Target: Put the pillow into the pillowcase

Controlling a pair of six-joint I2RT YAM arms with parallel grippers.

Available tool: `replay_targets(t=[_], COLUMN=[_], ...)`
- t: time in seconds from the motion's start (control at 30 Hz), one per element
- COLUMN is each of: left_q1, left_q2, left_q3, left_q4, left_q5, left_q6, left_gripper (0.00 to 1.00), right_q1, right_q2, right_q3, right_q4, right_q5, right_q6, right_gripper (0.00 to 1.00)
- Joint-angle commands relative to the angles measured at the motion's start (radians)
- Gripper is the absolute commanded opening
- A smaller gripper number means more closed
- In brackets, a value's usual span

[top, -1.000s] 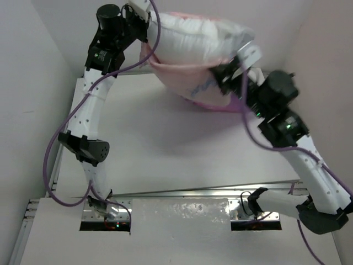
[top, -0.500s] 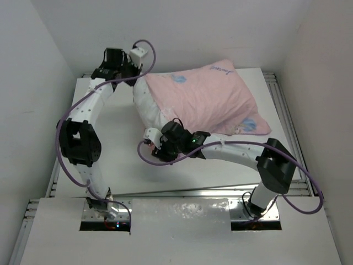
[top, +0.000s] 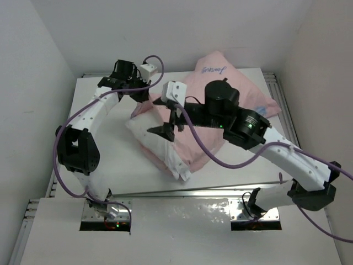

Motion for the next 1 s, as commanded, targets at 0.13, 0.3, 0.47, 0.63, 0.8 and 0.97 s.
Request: replay_targets(t=[0.13,0.3,0.47,0.63,0.8,0.97], left_q1=[0.002,0.006,0.028,0.041,0.044,0.062], left_q2=[0.037,0.049,0.058,0.051,0.042,0.042], left_q3=[0.004,-0.046,-0.091,-0.105,-0.097,-0.077], left_q4=[0.051,0.094,0.124,0.137,0.148,0.139], left_q5=[-0.042,-0.176,-0.218,-0.216,-0.238,-0.256], left_q6=[-0.035,-0.017,-0.032,-0.038,-0.043,-0.052], left_gripper=[0.00,0.00,0.00,0.00,0.00,0.13], right_q1=[-0.004,0.001,0.001,0.004,0.004,-0.044], right_q2=[0.465,0.516,0.661,0.745,0.829,0.786], right_q3=[0.195,0.053,0.086,0.080,0.066,0.038], right_q4=[-0.165,0.051,0.074,0.115,0.086,0.108], right_q5=[0.423,0.368,0.450,0.685,0.863,0.838], right_q6=[-0.197,-0.289,-0.317,-0.330,-0.378,-0.295], right_gripper=[0.90,0.89,0.90,0.94,0.11,0.00])
